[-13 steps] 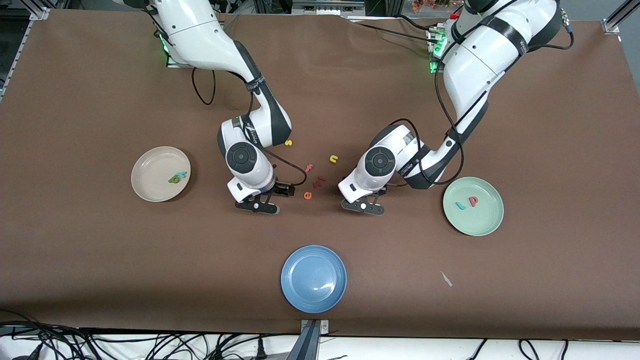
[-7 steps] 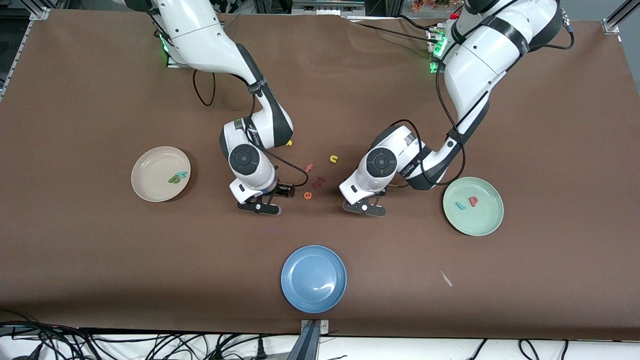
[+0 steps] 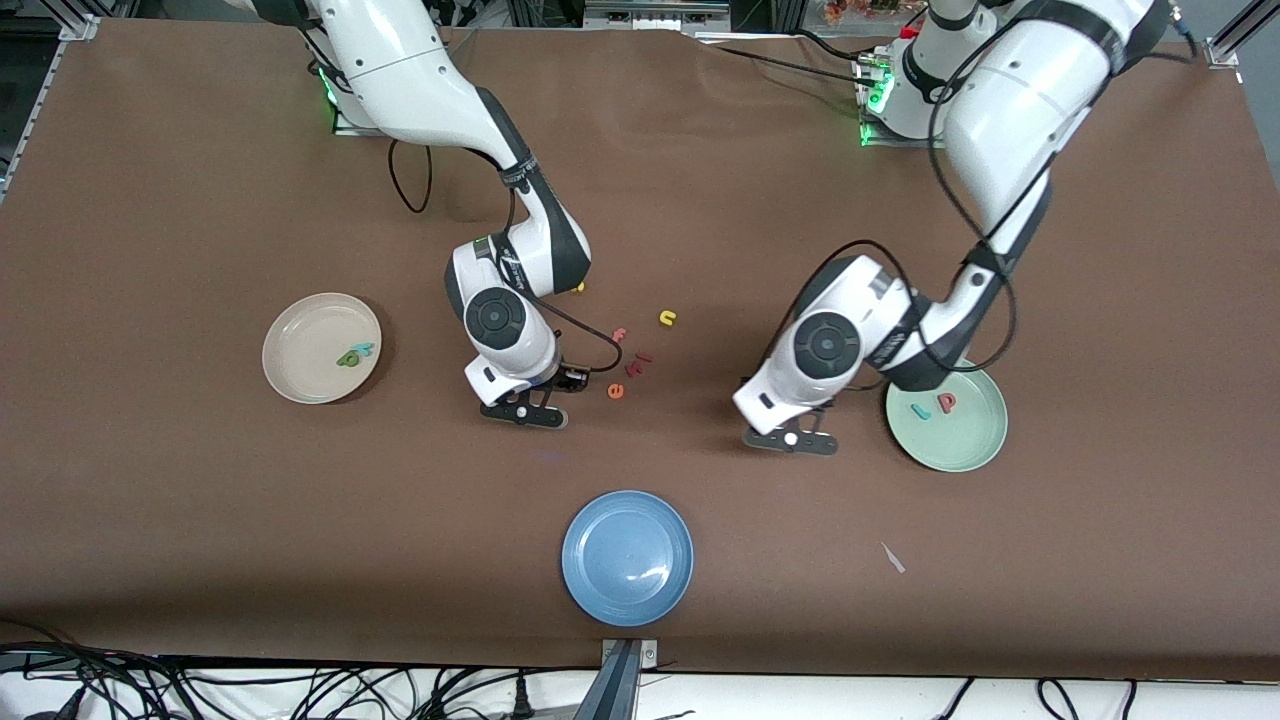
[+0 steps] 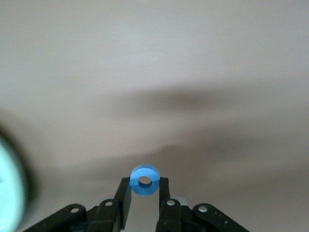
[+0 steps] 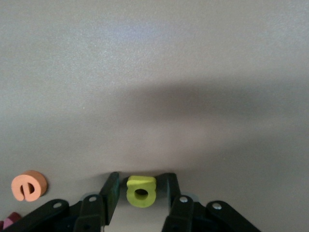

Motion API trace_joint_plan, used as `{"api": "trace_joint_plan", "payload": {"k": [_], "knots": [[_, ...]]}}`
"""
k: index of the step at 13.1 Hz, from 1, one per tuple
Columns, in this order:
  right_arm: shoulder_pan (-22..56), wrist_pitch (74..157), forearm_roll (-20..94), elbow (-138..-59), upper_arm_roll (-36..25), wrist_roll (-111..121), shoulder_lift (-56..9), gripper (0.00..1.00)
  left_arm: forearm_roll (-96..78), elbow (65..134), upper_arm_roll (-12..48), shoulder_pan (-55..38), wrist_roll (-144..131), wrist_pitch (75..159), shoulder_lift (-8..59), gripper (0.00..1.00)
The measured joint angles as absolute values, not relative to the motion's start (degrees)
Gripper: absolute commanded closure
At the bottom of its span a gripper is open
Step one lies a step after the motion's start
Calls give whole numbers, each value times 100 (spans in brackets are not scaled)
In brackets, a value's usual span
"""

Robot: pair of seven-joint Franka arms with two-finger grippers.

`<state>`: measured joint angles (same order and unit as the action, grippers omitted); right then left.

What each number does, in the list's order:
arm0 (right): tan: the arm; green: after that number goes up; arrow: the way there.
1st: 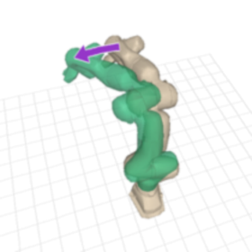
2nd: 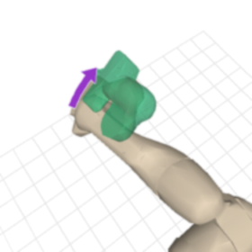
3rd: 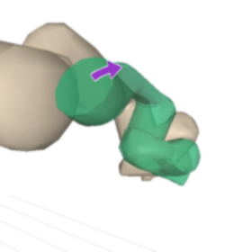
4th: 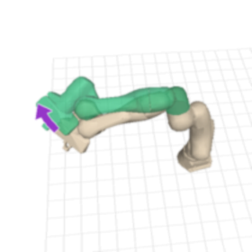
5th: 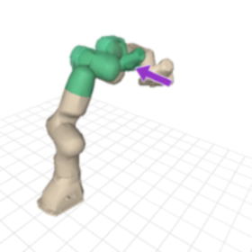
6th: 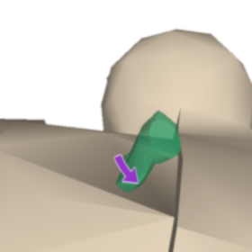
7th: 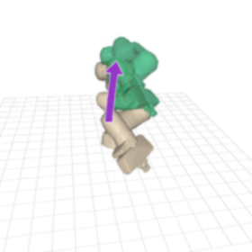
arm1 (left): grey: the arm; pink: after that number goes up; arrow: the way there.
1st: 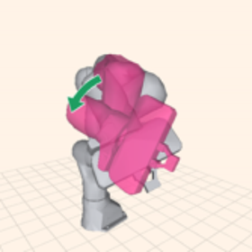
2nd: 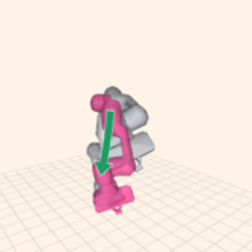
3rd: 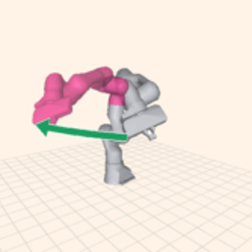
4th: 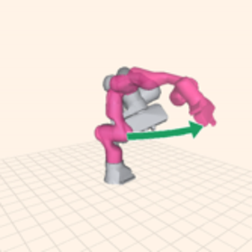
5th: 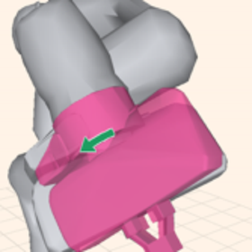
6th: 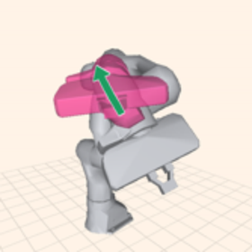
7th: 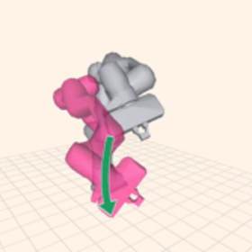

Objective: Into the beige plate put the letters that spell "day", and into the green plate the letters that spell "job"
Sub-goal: 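Drop blue o on the green plate while the right gripper carries yellow o, then release yellow o on the cream plate while the left gripper rises away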

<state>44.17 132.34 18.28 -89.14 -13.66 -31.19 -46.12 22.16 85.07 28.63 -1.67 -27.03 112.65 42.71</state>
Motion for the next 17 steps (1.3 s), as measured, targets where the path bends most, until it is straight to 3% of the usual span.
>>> {"api": "trace_joint_plan", "payload": {"k": [2, 7, 8, 9, 10, 11, 14, 17], "knots": [[4439, 13234, 1828, -8914, -1366, -3132, -4613, 57, 2216, 8512, 2849, 230, -1895, 10684, 4000, 98], [4440, 13228, 1828, -8905, -1373, -3134, -4610, 96, 2223, 8796, 2803, 1528, -503, 10303, 3895, 98], [4440, 13226, 1828, -8903, -1373, -3137, -4610, 98, 2252, 8902, 2794, 1691, -477, 10316, 3925, 96], [4440, 13219, 1828, -8897, -1373, -3135, -4610, 98, 2292, 8980, 2793, 1808, -469, 10336, 3976, 86], [4438, 13148, 1828, -8864, -1376, -3127, -4611, 98, 2311, 9063, 2793, 1864, -467, 10406, 4036, 59], [4432, 12927, 1827, -8763, -1399, -3101, -4611, 98, 2318, 9191, 2794, 1872, -469, 10588, 4086, 1], [4413, 11873, 1820, -8242, -1790, -2387, -4560, 98, 2359, 9377, 2806, 1891, -473, 10857, 4128, 0], [4345, 11396, 1821, -8339, -2364, -858, -4304, 98, 2361, 9253, 2888, 1922, -473, 10884, 4005, 0]]}}
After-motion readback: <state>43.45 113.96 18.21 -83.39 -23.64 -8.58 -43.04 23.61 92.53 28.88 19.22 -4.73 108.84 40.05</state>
